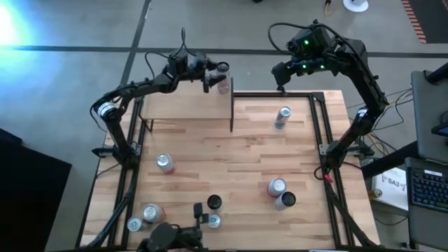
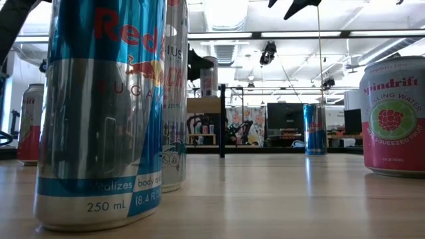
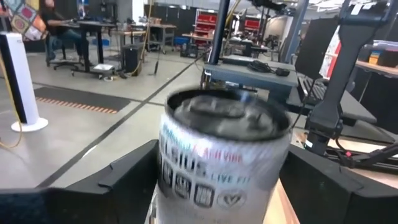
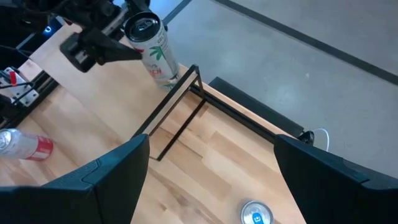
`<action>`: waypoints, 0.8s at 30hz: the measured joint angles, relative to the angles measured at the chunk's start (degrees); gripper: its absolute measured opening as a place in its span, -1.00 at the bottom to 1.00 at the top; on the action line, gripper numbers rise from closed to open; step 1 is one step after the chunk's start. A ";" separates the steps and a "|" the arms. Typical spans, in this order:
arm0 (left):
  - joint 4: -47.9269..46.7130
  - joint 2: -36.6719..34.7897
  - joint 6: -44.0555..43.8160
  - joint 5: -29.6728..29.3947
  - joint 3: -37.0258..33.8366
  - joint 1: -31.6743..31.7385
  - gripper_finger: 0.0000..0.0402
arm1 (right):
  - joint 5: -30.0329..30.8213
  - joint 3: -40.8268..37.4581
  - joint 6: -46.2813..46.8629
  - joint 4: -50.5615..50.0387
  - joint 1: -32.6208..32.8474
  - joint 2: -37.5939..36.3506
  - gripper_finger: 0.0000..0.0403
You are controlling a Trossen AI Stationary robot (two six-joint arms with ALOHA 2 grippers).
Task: Place canned beverage on shelf
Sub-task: Put the top right white-pink soda can on the shelf
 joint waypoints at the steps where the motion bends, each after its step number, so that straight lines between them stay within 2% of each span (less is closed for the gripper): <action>1: 0.14 -0.32 0.18 0.09 -0.02 0.04 0.45 | 0.00 0.00 0.02 -0.01 0.00 0.00 0.66; 8: -1.57 -3.17 0.60 0.07 -0.35 0.07 0.45 | -0.01 0.00 -0.22 -0.04 0.00 0.00 0.66; 13: -11.16 -8.44 3.75 -0.25 -0.35 0.27 0.45 | 0.05 -0.01 -0.38 -1.83 0.00 0.00 0.66; 19: -21.07 -15.27 11.32 -7.56 -0.35 0.42 0.45 | 1.95 -1.40 -1.43 -2.29 0.00 0.00 0.66; 24: -24.21 -18.51 7.86 -8.50 -0.35 1.62 0.45 | 1.99 -3.82 -1.79 -0.15 0.00 0.00 0.66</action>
